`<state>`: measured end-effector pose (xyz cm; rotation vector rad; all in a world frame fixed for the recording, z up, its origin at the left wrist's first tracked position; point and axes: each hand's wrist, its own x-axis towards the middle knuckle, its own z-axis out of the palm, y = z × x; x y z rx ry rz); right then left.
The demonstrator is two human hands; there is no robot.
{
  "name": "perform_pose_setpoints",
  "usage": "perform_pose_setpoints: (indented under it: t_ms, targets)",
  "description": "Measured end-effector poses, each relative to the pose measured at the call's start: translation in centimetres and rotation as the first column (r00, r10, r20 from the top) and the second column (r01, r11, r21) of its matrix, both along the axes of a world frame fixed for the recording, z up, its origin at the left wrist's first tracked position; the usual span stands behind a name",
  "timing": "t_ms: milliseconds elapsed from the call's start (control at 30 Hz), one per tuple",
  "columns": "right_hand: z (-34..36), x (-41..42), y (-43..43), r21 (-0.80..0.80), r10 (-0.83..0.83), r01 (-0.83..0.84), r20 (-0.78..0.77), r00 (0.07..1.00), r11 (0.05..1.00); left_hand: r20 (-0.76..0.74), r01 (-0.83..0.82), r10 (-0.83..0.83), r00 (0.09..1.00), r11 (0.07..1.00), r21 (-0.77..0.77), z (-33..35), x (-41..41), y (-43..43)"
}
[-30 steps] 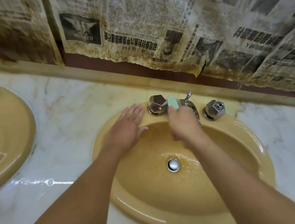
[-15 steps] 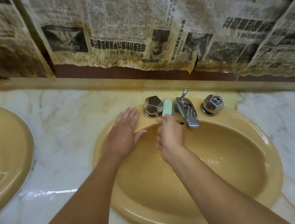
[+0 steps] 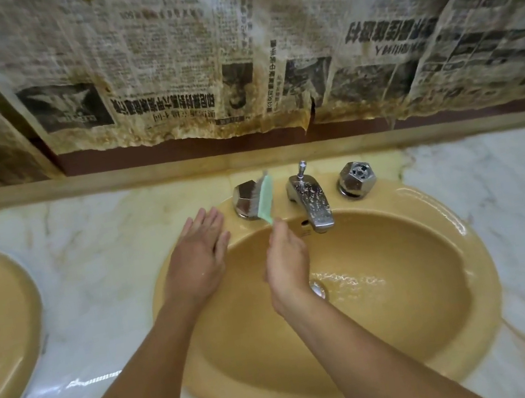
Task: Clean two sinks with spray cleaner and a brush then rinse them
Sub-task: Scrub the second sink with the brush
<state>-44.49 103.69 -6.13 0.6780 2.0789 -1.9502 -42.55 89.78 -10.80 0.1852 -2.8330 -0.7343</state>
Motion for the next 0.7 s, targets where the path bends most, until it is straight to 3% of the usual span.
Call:
perform_pose_setpoints:
  t_ms: [100,233,400,600,700]
  targets:
    - [-0.8,-0.6,0.2,0.012,-0.082,0.082,0.026,0.996,0.997,0.017,0.002,-0.003,1.0,1.0,0.007,-0.1,0.6,0.0]
    - [-0.7,0.4,0.5,0.015,0.008,-0.008,-0.006,1.0,1.0,0.03,0.008,-0.008,1.0,1.0,0.005,-0.3,2.1,0.2]
    - [-0.8,-0.4,0.4,0.015,-0.041,0.04,0.068,0.997,0.999,0.046,0.032,-0.029,0.999,0.998,-0.051,-0.7,3.8,0.4]
    - [-0.2,-0.4,1.5,-0.093,-0.032,0.041,0.096,0.995,0.995,0.04,0.002,-0.001,0.999,1.0,-0.024,-0.1,3.7,0.7]
    - [-0.6,-0.2,1.3,-0.06,0.046,-0.046,0.001,0.999,0.997,0.042,-0.017,0.017,0.999,1.0,-0.008,0.1,3.7,0.8]
